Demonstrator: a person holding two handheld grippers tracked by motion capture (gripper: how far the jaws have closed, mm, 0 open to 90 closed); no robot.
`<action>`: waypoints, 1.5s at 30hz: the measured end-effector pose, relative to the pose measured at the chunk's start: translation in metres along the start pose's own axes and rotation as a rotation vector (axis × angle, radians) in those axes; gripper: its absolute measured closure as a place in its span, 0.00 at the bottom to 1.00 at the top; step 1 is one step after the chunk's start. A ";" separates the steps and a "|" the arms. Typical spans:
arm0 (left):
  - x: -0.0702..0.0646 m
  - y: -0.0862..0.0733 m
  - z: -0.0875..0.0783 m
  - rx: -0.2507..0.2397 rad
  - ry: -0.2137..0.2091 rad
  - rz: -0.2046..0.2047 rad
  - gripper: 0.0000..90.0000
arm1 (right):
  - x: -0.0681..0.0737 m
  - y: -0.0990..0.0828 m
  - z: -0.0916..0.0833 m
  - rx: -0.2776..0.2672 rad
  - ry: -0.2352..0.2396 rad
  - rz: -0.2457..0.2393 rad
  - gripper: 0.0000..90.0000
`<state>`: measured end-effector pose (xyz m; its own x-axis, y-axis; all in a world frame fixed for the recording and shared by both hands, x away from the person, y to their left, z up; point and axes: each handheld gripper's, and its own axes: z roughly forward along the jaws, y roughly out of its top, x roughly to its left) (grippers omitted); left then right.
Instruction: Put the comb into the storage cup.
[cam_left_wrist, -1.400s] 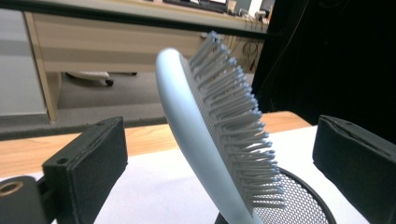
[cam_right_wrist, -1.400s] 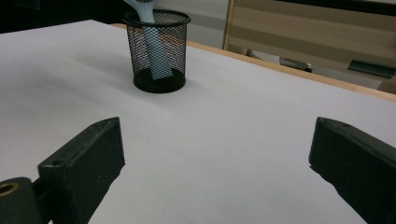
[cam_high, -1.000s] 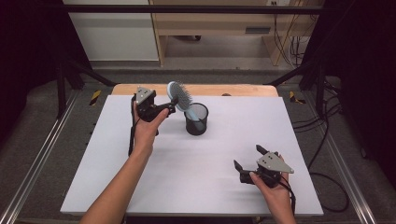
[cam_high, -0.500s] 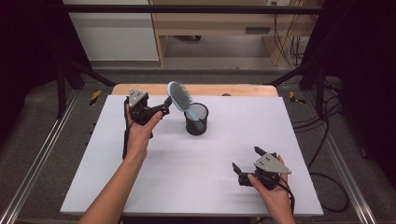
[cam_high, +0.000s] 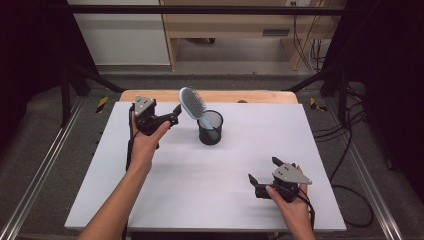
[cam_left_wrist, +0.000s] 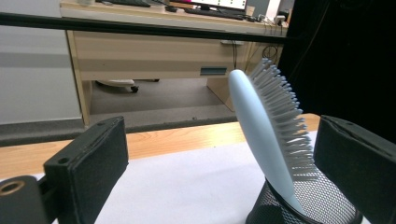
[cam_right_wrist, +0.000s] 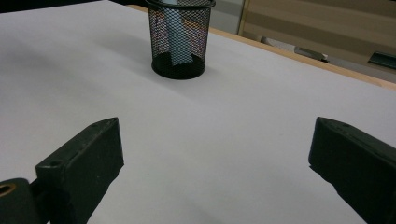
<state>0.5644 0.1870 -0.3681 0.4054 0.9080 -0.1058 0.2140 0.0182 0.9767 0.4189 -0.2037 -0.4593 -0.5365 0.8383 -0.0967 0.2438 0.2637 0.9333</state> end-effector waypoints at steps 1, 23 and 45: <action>-0.001 0.001 0.000 0.000 -0.004 0.003 0.04 | 0.000 0.000 0.000 0.001 0.000 0.000 0.04; -0.009 -0.002 -0.007 -0.014 -0.078 0.036 0.04 | -0.002 0.001 -0.003 -0.002 0.007 -0.012 0.04; -0.012 0.008 -0.042 -0.045 -0.125 0.065 0.03 | -0.001 0.003 -0.005 -0.009 0.015 -0.016 0.04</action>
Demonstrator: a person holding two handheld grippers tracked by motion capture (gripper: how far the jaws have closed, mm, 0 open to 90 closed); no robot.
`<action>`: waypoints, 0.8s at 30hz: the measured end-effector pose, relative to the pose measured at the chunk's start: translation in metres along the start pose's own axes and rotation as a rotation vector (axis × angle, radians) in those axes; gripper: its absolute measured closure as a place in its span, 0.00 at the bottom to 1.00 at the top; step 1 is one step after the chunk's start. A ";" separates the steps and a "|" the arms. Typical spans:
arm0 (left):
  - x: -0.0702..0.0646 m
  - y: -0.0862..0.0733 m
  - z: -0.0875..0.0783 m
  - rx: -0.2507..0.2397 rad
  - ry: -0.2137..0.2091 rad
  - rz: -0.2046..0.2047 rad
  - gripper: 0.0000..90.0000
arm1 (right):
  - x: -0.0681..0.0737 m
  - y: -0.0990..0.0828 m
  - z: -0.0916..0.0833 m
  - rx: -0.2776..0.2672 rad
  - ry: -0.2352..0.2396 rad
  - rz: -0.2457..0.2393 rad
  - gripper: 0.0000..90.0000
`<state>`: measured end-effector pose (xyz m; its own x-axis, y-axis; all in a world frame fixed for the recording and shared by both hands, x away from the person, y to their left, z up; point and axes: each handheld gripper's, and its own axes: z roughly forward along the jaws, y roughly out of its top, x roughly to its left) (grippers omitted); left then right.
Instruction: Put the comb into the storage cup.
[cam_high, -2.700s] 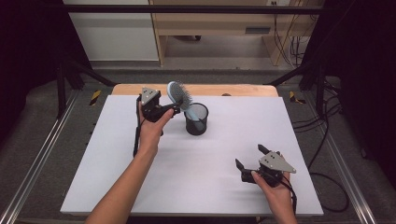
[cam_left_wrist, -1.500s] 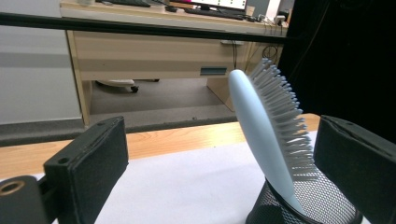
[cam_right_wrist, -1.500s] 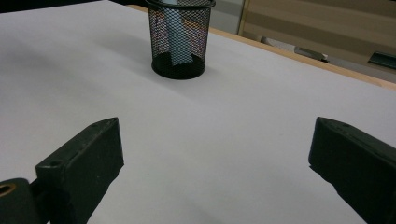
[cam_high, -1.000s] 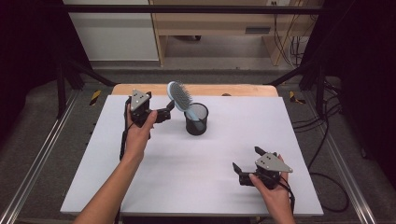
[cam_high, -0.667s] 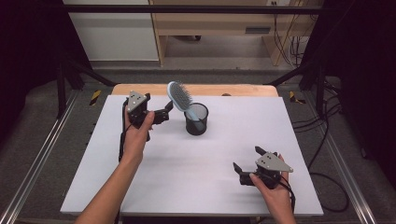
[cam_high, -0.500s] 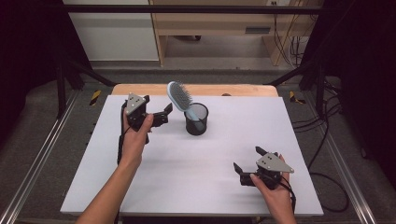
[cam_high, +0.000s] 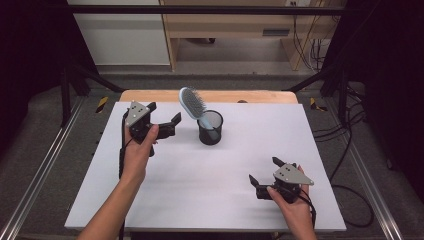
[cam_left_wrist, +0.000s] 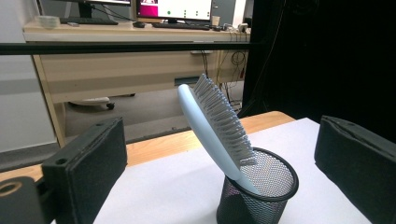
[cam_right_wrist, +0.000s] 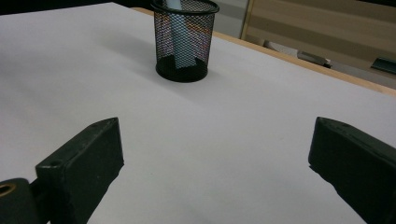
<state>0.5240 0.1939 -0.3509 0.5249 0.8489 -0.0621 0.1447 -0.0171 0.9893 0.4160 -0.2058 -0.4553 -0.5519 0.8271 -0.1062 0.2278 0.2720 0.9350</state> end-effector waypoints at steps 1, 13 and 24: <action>0.000 0.001 -0.001 -0.002 0.002 0.001 0.03 | 0.000 0.000 0.000 0.000 0.000 0.000 0.04; 0.000 0.006 -0.013 -0.029 -0.006 0.009 0.03 | 0.000 0.000 0.000 -0.003 0.002 -0.002 0.04; 0.000 0.006 -0.027 -0.036 -0.014 0.020 0.03 | -0.002 0.000 0.000 -0.006 0.005 0.004 0.04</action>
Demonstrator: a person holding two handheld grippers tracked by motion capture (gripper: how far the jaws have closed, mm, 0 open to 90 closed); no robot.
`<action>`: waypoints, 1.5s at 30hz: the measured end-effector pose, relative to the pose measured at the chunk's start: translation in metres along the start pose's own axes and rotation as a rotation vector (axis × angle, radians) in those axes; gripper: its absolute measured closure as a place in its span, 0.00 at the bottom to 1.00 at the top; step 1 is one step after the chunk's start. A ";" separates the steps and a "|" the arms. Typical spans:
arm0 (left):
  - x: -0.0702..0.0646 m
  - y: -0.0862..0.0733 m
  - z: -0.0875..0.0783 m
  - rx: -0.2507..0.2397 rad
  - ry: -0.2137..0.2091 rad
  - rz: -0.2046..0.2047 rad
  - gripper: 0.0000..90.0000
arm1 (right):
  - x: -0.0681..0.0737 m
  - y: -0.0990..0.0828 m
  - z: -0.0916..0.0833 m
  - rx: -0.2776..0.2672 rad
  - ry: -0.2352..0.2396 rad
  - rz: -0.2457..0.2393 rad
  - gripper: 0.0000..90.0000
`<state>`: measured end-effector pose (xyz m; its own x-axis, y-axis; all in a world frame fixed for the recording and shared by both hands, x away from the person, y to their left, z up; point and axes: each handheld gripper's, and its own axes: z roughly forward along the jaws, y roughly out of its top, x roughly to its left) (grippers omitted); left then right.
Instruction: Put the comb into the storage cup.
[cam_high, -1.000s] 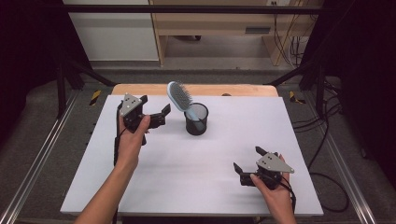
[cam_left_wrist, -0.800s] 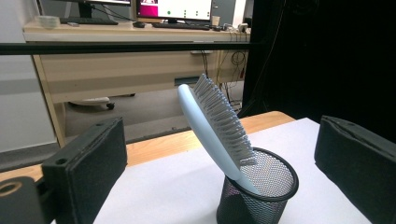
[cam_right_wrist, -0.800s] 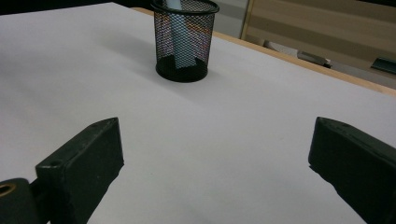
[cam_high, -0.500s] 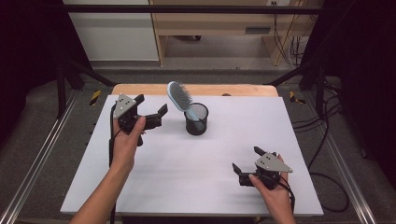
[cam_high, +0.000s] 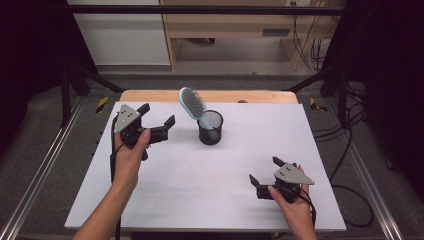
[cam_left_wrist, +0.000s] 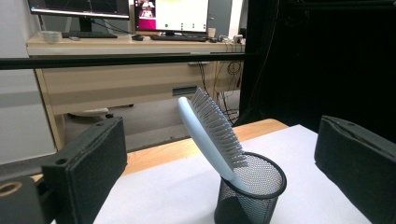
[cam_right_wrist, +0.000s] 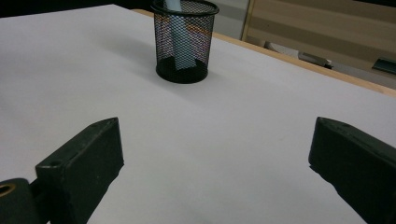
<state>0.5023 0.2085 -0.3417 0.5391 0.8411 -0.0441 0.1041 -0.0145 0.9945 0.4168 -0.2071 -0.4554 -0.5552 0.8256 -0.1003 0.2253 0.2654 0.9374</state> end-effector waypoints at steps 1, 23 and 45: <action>0.000 0.000 -0.002 0.001 0.000 0.001 0.03 | 0.000 0.000 0.000 0.000 0.001 0.002 0.04; 0.020 -0.011 -0.039 -0.017 0.069 0.044 0.03 | -0.001 0.000 -0.001 -0.010 0.020 0.006 0.04; 0.033 -0.012 -0.075 0.016 0.092 0.104 0.03 | -0.009 -0.002 -0.006 -0.025 -0.011 0.027 0.04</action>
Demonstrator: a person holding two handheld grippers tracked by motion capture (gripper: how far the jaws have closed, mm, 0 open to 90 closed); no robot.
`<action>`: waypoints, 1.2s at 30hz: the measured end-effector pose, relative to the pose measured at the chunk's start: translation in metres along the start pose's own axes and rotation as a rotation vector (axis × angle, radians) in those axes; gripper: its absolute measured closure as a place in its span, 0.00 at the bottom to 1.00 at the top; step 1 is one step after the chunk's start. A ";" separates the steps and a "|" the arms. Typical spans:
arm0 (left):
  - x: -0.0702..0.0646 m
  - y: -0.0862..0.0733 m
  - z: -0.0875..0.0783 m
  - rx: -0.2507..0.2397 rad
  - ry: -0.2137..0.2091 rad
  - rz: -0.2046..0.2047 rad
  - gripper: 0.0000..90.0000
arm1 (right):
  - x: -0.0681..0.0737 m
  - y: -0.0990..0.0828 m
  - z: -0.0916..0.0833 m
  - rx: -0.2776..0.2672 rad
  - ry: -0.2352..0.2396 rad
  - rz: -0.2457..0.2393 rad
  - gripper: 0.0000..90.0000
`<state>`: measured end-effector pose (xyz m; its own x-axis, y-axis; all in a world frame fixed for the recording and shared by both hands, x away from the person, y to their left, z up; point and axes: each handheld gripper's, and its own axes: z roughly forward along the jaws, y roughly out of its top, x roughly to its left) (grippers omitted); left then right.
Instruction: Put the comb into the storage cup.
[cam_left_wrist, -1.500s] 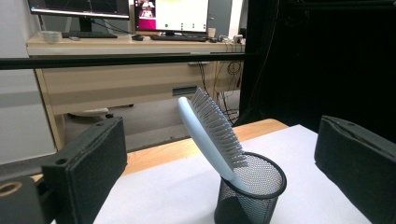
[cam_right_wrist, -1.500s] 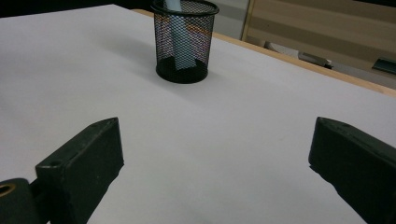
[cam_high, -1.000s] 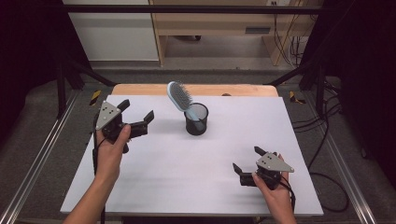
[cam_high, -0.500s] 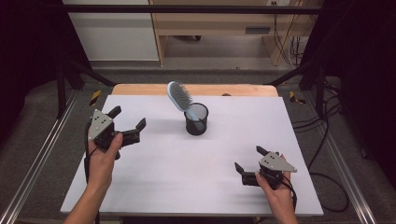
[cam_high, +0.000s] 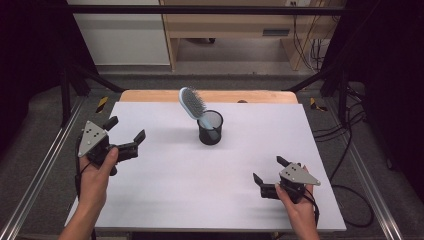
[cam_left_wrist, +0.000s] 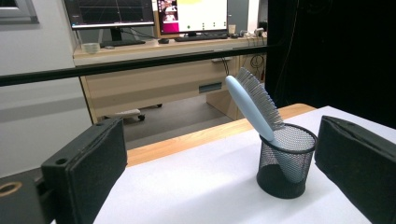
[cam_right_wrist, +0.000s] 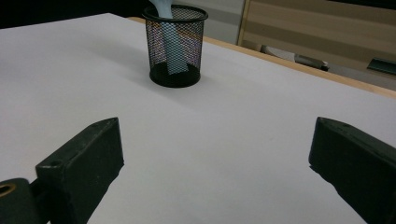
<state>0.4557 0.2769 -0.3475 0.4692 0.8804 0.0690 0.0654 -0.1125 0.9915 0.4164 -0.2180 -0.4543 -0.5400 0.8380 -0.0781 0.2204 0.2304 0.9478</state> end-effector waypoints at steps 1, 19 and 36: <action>0.001 -0.001 -0.001 0.015 0.002 0.017 0.03 | -0.001 0.000 0.000 -0.003 -0.004 0.003 0.04; 0.027 -0.035 -0.030 0.045 -0.003 -0.012 0.03 | -0.006 -0.002 -0.004 -0.018 -0.021 0.000 0.03; 0.029 -0.071 -0.052 -0.031 0.029 -0.147 0.03 | -0.006 -0.003 -0.002 -0.004 -0.016 -0.006 0.03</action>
<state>0.4186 0.3346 -0.4101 0.4311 0.8992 -0.0743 0.1036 0.0324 0.9941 0.4167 -0.2246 -0.4559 -0.5281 0.8445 -0.0892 0.2138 0.2338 0.9485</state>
